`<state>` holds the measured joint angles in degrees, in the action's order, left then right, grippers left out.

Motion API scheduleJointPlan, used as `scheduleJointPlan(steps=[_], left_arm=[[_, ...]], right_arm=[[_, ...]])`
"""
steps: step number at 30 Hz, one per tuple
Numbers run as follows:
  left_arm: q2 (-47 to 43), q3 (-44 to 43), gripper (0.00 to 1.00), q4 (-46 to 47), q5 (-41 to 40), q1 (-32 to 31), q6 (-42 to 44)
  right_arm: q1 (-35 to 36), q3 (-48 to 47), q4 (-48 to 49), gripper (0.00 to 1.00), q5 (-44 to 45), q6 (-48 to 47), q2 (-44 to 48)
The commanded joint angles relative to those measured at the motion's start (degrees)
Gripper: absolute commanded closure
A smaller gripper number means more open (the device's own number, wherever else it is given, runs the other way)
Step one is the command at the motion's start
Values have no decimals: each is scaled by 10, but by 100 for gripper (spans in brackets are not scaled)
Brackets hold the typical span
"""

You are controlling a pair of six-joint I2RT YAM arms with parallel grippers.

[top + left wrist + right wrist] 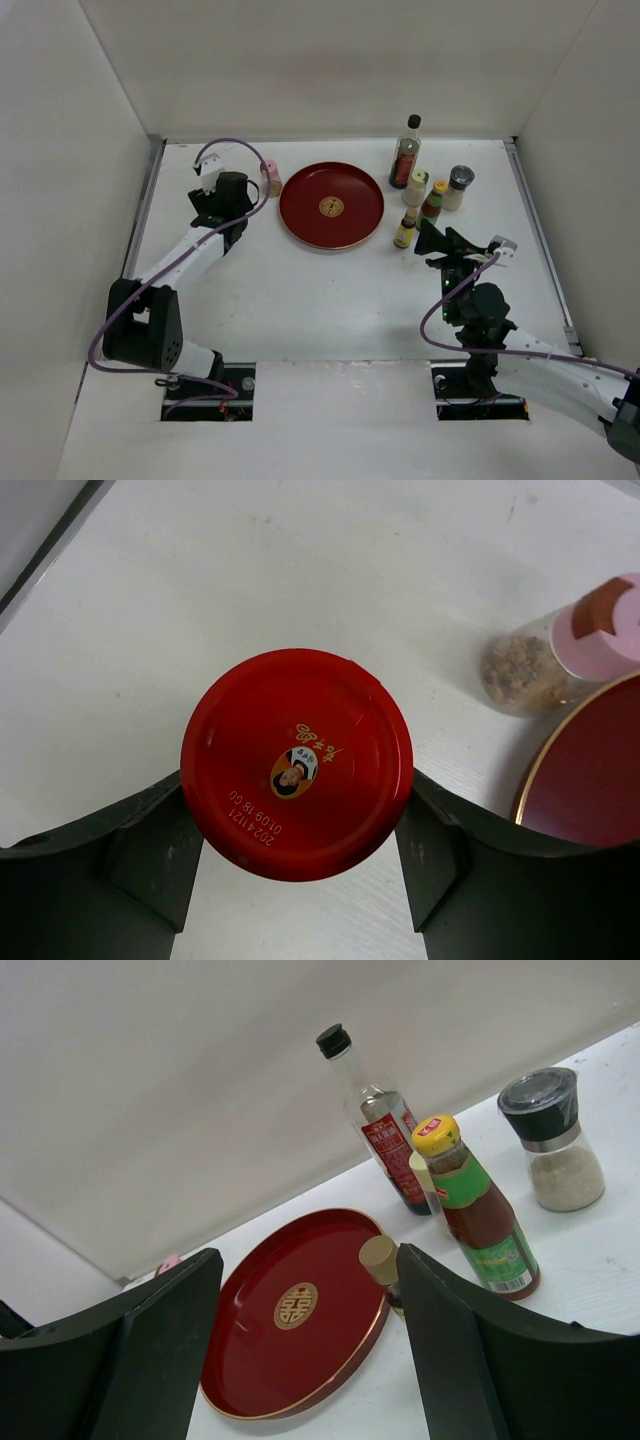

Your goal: Organize the condiment bottles

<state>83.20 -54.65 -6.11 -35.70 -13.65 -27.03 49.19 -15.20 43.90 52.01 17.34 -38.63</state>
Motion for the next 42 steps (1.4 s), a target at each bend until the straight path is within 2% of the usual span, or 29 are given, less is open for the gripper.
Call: scheduleJointPlan(steps=[1,8,12,16,22,29,40,42], left_arm=[[-62,-1,65,81,-31,-32,-7],[-56,-64,65,74,-31,-136,-7],[5,-141,65,77,-31,-179,-5],[91,-233,65,75,-26,-196,4],[234,-366,65,73,-2,-194,15],[328,-461,65,74,21,-182,18],[382,-482,65,84,27,-160,22],[383,-477,62,93,34,-158,27]], right_arm=[[4,-24,13,23,-9,-2,5],[4,-24,13,23,-9,-1,0],[2,-21,13,23,-9,0,3],[1,-19,13,22,-9,0,3],[-4,-20,13,22,-9,1,-5],[-12,-25,13,22,-23,2,-28],[-12,-33,19,22,-27,3,-72],[-12,-33,19,22,-28,5,-74]])
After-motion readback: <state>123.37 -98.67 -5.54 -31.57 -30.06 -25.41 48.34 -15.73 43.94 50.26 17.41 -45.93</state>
